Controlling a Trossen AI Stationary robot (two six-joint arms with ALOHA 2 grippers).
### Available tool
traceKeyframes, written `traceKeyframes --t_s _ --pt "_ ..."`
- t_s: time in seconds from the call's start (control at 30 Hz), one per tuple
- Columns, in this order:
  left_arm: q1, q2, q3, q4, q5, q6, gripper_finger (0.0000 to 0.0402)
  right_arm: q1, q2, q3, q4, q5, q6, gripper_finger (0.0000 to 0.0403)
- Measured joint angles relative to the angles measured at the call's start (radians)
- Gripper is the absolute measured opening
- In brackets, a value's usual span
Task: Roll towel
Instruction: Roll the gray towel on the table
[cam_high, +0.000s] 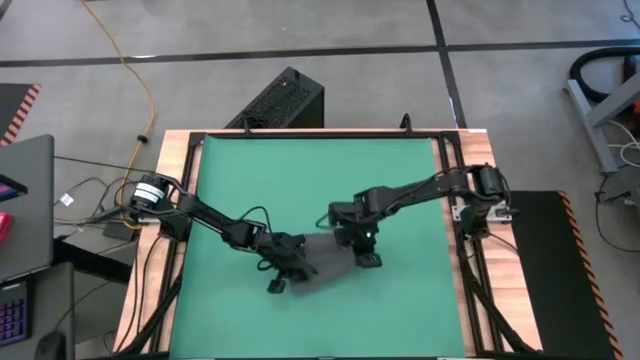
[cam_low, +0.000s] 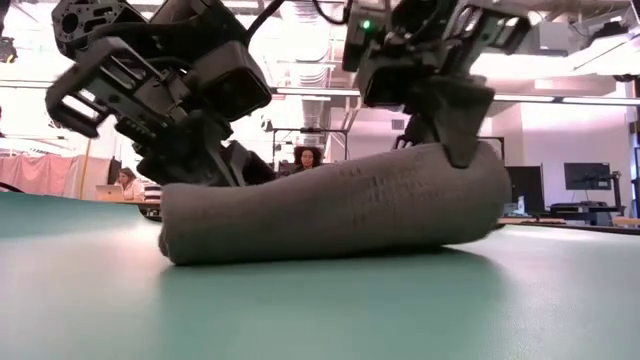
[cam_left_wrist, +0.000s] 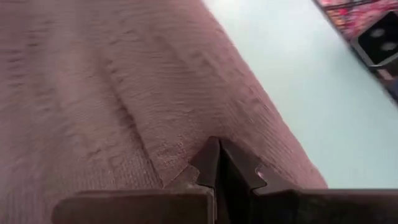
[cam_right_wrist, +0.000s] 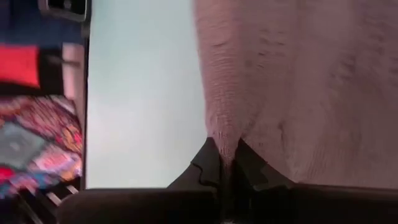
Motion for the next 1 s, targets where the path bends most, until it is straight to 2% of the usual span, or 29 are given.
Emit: traceKeyframes --t_s 0.17,0.6,1.0 --pt "0.0 0.0 0.0 0.006 0.043 -0.023 0.0 -0.059 0.001 0.0 -0.036 -0.008 0.006 0.0025" --pt "-0.002 0.002 -0.003 0.025 0.108 -0.057 0.0 -0.108 0.066 0.0 0.007 -0.005 0.017 0.0025" --pt "-0.003 0.002 -0.003 0.028 0.115 -0.061 0.0 -0.164 0.092 0.01 0.058 -0.016 0.03 0.0025"
